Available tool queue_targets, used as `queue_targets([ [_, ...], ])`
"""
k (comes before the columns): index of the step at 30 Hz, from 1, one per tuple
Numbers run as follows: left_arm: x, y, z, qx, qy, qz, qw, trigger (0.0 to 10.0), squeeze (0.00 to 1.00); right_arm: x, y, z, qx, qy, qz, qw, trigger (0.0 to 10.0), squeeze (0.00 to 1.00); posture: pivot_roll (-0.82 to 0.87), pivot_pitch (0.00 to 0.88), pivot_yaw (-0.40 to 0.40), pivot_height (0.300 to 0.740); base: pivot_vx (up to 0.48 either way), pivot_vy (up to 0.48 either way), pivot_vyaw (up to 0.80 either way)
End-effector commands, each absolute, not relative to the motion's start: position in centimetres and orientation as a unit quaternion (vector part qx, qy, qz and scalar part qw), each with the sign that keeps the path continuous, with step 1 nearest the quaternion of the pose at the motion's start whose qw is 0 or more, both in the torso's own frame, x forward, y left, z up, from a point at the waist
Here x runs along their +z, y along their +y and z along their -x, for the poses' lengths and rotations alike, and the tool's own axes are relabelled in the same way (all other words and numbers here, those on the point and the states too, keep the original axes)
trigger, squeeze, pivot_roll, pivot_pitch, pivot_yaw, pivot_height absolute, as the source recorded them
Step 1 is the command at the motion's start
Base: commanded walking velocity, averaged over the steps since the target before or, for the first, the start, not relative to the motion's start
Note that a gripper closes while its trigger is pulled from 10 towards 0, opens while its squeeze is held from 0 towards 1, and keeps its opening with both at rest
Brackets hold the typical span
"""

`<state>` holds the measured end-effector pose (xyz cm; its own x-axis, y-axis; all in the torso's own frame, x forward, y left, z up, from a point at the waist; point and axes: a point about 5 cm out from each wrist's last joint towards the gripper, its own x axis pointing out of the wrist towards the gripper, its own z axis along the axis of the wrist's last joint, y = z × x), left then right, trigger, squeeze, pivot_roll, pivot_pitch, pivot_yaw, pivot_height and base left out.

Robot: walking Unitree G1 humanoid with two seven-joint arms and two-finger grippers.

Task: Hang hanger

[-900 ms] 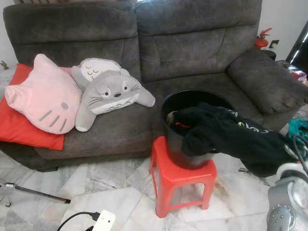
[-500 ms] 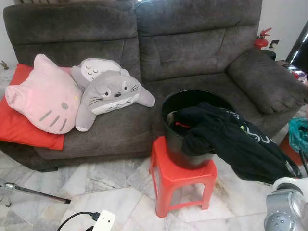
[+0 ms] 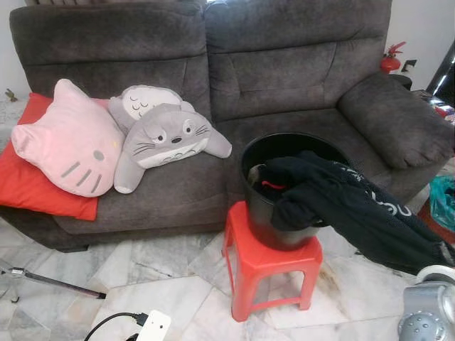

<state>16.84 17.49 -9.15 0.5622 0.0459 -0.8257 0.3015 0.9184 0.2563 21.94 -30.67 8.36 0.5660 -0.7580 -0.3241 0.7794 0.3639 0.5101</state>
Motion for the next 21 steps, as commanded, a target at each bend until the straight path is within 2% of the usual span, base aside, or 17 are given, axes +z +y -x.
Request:
queue_targets([
  [1,-9.27,17.75,-16.58,-0.080,0.470,-0.198,0.856,10.0,0.00,8.38,-31.37,-21.50,-0.485,0.011,-0.317,0.815,0.0,0.00,-0.25,0.010,0.051,0.740,0.000,0.000,0.00],
  [3,-9.27,17.76,-16.58,-0.080,0.470,-0.198,0.856,10.0,0.00,8.35,-31.31,-21.63,-0.481,0.012,-0.309,0.820,0.0,0.00,-0.25,0.010,0.050,0.740,0.000,0.000,0.00],
  [4,-9.27,17.77,-16.58,-0.080,0.470,-0.199,0.856,10.0,0.00,8.44,-31.24,-21.74,-0.477,0.011,-0.304,0.825,3.1,0.00,-0.25,0.010,0.050,0.740,0.000,0.000,0.00],
  [5,-9.27,17.77,-16.58,-0.079,0.470,-0.199,0.856,10.0,0.00,8.51,-31.18,-21.82,-0.474,0.010,-0.300,0.828,3.1,0.00,-0.25,0.010,0.050,0.740,0.000,0.000,0.00],
  [6,-9.27,17.79,-16.58,-0.078,0.470,-0.199,0.856,10.0,0.00,8.76,-31.07,-22.10,-0.466,0.012,-0.283,0.838,10.0,0.00,-0.25,0.010,0.051,0.740,0.000,0.000,0.00],
  [11,-9.27,17.81,-16.58,-0.076,0.470,-0.199,0.856,10.0,0.00,9.13,-30.93,-22.48,-0.457,0.004,-0.280,0.844,10.0,0.00,-0.25,0.009,0.051,0.740,0.000,0.000,0.00],
  [12,-9.27,17.82,-16.57,-0.076,0.470,-0.199,0.856,10.0,0.00,9.17,-30.96,-22.47,-0.459,0.001,-0.281,0.843,10.0,0.31,-0.25,0.009,0.050,0.740,0.000,0.000,0.00],
  [13,-9.27,17.82,-16.57,-0.075,0.470,-0.199,0.856,10.0,0.00,9.17,-30.97,-22.47,-0.459,0.000,-0.280,0.843,10.0,0.31,-0.25,0.009,0.050,0.740,0.000,0.000,0.00],
  [14,-9.27,17.82,-16.57,-0.075,0.470,-0.199,0.856,10.0,0.00,9.13,-30.96,-22.45,-0.460,0.002,-0.278,0.844,10.0,1.00,-0.25,0.009,0.050,0.740,0.000,0.000,0.00],
  [21,-9.28,17.79,-16.55,-0.076,0.471,-0.198,0.857,10.0,0.00,8.70,-30.79,-22.11,-0.466,0.015,-0.261,0.845,10.0,1.00,-0.25,0.009,0.050,0.740,0.000,0.000,0.00],
])
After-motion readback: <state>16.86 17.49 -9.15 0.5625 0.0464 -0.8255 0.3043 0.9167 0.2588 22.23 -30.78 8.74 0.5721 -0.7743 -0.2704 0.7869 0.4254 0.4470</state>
